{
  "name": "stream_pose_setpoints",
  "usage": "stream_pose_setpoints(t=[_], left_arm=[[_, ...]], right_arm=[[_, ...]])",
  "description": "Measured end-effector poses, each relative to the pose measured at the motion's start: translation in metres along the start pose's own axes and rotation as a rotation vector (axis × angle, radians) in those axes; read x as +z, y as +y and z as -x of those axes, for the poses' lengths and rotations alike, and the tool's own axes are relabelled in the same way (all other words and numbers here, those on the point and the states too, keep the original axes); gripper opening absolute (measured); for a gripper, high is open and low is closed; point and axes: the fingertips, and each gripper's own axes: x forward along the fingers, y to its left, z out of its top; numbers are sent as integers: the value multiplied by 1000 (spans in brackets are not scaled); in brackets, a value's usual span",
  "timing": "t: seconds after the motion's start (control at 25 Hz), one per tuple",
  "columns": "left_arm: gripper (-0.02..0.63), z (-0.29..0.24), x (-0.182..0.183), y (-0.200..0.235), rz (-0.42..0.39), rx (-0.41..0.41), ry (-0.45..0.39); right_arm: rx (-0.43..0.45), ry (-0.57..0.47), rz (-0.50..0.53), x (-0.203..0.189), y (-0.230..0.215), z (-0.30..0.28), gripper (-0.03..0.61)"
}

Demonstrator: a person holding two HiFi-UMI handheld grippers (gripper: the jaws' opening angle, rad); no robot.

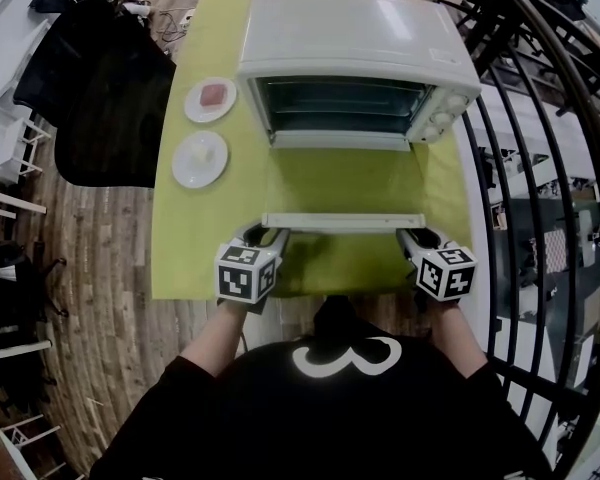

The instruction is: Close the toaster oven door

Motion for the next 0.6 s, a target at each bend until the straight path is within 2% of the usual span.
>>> stream_pose_setpoints(t=[0.6], left_arm=[[141, 21, 34, -5, -16, -4, -26]], right_arm=[[-4, -69, -4, 32, 10, 24, 121]])
